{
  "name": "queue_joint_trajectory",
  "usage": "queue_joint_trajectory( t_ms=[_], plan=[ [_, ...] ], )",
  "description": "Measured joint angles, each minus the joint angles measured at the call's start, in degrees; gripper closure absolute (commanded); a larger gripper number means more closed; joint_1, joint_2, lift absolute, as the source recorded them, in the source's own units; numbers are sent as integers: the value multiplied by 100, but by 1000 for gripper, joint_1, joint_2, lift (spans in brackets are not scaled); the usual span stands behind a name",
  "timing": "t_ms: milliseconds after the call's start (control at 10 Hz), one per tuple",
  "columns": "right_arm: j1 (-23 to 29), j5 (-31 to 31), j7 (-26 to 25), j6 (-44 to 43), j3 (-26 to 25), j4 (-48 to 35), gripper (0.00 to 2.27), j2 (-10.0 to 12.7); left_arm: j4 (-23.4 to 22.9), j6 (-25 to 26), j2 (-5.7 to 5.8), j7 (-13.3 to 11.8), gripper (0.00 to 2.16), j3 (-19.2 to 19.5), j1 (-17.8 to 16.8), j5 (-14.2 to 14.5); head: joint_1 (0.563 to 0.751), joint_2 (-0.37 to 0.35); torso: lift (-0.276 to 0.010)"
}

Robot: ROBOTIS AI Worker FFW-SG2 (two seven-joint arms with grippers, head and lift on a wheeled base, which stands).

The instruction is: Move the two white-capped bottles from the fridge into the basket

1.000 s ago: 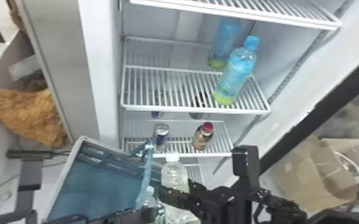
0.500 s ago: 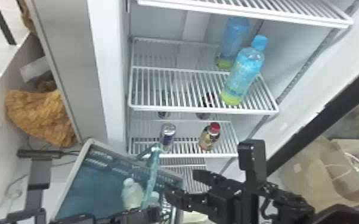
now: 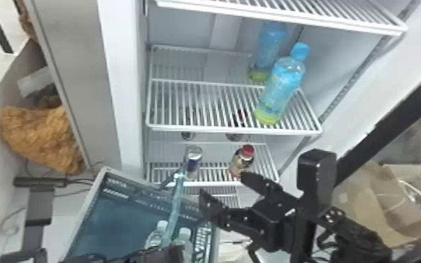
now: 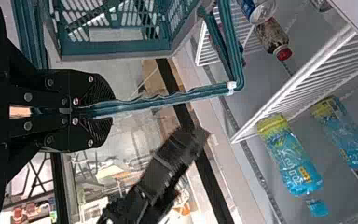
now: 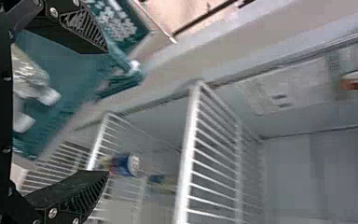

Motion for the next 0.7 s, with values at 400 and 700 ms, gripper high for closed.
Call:
queue_joint_trajectory(
  t_ms=[400, 700],
  plan=[
    [484, -108, -808, -1626, 209, -334, 68, -94, 0, -8, -24, 0, 1211, 31, 42, -10, 695, -222, 0],
    [698, -97, -1301, -3061, 316, -79, 42, -89, 1, -1, -29, 0, 1211, 14, 51, -11, 695, -248, 0]
  ],
)
